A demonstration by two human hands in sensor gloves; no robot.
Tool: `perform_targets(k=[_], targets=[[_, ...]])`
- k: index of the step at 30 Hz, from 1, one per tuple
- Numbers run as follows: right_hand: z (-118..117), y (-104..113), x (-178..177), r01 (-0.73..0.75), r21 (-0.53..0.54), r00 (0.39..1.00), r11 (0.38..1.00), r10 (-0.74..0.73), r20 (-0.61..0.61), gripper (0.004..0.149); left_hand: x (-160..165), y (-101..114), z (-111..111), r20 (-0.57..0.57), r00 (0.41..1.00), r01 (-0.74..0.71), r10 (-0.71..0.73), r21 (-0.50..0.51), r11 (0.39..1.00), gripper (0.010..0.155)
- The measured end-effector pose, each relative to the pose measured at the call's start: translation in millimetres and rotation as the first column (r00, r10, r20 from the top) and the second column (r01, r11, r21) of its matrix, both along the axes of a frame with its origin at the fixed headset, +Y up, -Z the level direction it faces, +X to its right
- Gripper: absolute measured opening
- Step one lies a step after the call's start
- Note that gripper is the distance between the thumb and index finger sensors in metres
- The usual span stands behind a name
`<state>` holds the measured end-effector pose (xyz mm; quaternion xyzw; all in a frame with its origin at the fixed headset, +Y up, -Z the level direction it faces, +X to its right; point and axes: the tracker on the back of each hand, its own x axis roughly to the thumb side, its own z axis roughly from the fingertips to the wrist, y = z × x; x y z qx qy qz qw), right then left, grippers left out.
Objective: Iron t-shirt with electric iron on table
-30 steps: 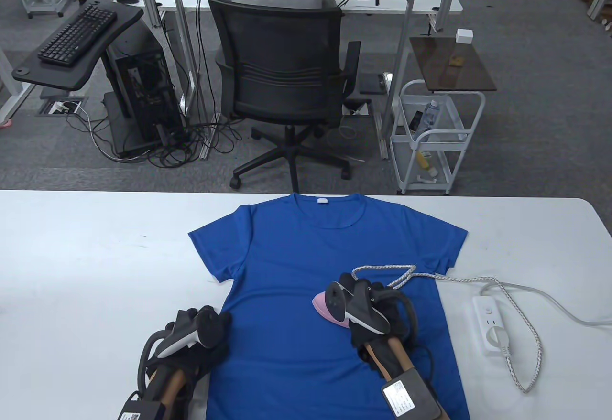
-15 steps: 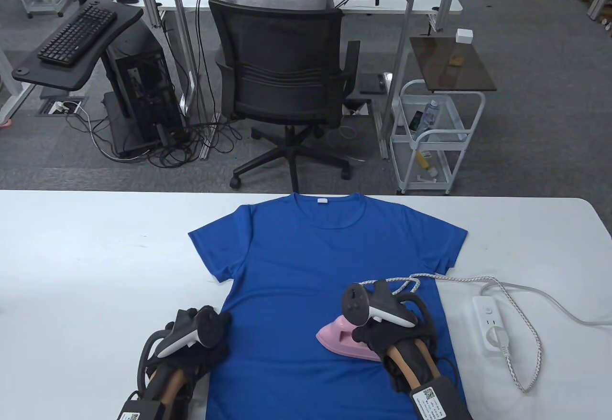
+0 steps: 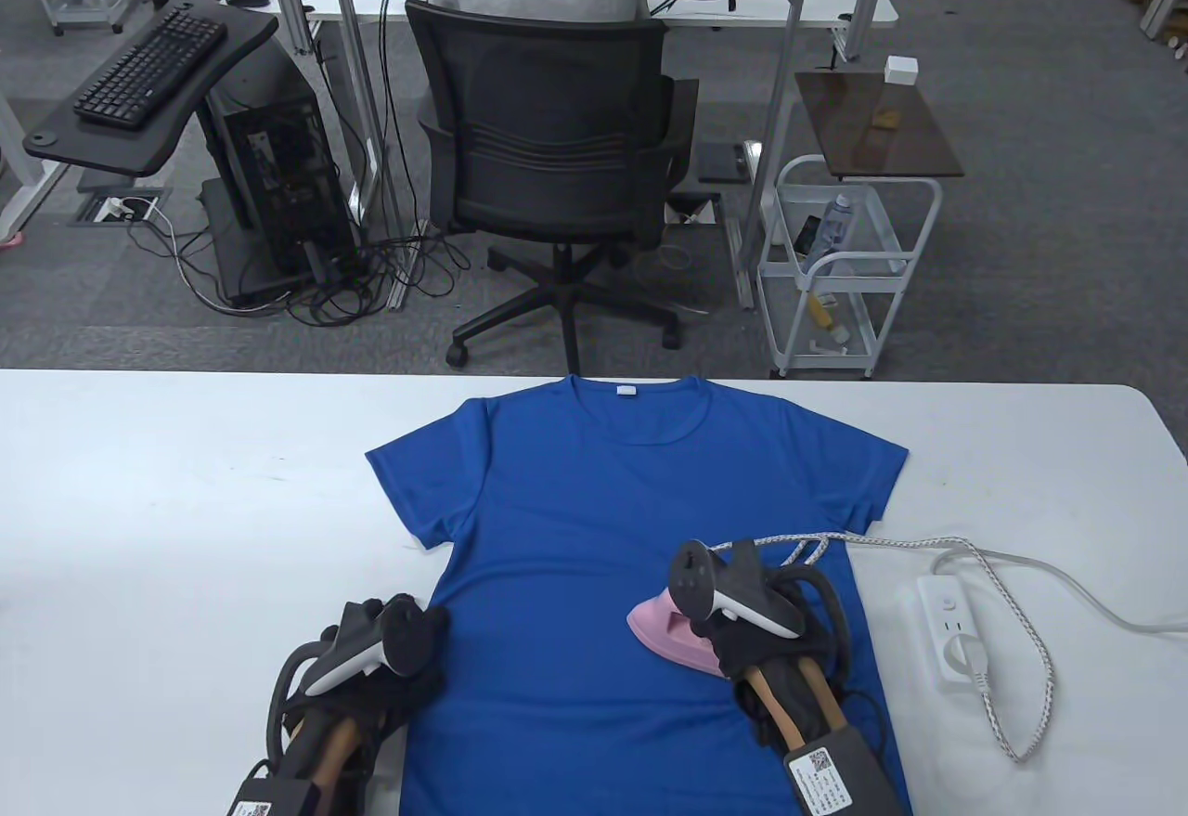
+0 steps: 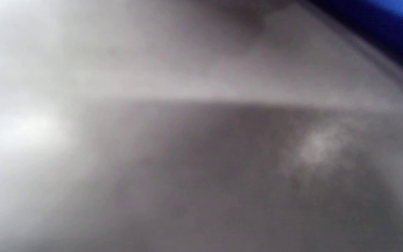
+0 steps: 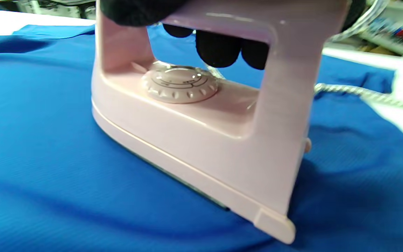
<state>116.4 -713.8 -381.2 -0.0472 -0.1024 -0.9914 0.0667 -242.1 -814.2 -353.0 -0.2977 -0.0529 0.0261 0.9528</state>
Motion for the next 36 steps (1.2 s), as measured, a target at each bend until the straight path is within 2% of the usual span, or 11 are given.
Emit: perform_targets(k=[3, 6, 10, 13, 21, 25, 31, 36], targets=[[-7, -7, 1, -0.098, 0.143, 0.992, 0.985, 0.086, 0.089, 0.068, 0, 0, 0, 0.000, 1.000, 0.003, -0.003, 0.001, 1.000, 0.071], [-9, -10, 3, -0.112, 0.180, 0.990, 0.977, 0.095, 0.103, 0.067, 0, 0, 0, 0.000, 1.000, 0.001, -0.001, 0.001, 1.000, 0.071], [-8, -9, 6, -0.072, 0.165, 0.994, 0.984, 0.058, 0.090, 0.067, 0, 0, 0, 0.001, 1.000, 0.006, -0.006, 0.001, 1.000, 0.071], [-7, -4, 8, -0.072, 0.112, 0.996, 0.991, 0.064, 0.069, 0.067, 0, 0, 0, -0.003, 1.000, -0.002, 0.002, -0.001, 1.000, 0.071], [3, 9, 29, 0.044, -0.137, 0.999, 0.990, -0.044, -0.002, 0.065, -1, 0, -1, -0.003, 1.000, -0.004, 0.004, -0.003, 1.000, 0.071], [8, 10, 36, 0.067, -0.209, 0.997, 0.976, -0.071, -0.011, 0.065, -1, 0, -1, -0.001, 1.000, 0.001, -0.001, -0.002, 1.000, 0.071], [7, 11, 35, 0.028, -0.203, 0.998, 0.979, -0.039, -0.047, 0.066, -1, 0, -1, -0.003, 1.000, -0.002, 0.002, -0.003, 1.000, 0.071], [3, 7, 35, -0.011, -0.114, 1.000, 0.993, 0.008, -0.023, 0.067, -1, 0, -1, -0.002, 1.000, -0.001, 0.001, -0.003, 1.000, 0.071]])
